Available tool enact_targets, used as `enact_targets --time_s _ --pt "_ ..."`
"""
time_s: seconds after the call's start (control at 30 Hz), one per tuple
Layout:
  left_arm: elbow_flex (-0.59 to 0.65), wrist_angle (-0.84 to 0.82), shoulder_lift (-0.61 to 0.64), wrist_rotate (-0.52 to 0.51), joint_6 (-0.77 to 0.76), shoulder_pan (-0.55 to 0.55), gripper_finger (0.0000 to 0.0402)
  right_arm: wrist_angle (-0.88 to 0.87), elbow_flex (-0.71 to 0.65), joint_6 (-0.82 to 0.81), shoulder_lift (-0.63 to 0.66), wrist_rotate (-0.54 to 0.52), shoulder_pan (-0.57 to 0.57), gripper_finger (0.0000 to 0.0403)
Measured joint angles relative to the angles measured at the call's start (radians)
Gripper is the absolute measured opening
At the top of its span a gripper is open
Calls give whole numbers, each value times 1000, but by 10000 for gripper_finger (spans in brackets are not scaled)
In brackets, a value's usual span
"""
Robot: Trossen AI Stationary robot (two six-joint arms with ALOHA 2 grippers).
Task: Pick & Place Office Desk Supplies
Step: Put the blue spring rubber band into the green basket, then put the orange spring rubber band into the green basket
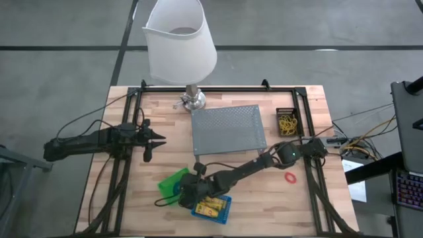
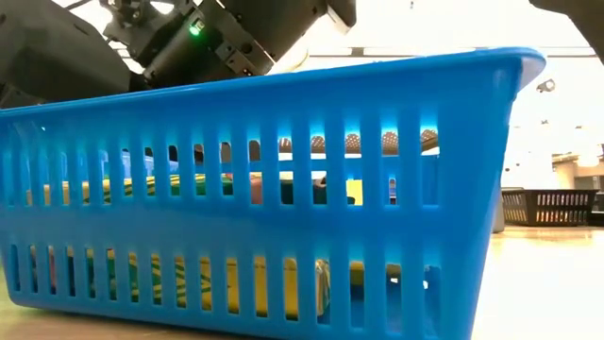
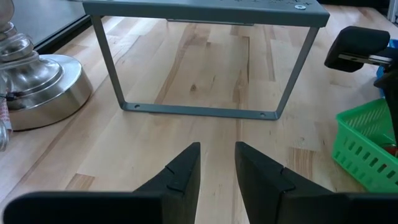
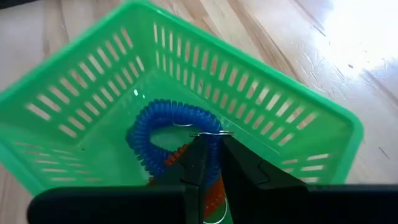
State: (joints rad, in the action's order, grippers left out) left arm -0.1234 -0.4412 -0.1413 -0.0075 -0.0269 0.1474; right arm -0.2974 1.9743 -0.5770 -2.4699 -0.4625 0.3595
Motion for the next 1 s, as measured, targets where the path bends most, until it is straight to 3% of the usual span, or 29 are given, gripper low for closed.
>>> enact_targets --time_s 0.3,0.77,1.0 --pt "0 0 0 0 0 0 106 -3 13 6 4 0 0 40" --pt "0 0 0 0 0 0 106 -10 18 8 9 -9 0 115" --pt "0 0 0 0 0 0 106 -11 18 12 43 -86 11 114"
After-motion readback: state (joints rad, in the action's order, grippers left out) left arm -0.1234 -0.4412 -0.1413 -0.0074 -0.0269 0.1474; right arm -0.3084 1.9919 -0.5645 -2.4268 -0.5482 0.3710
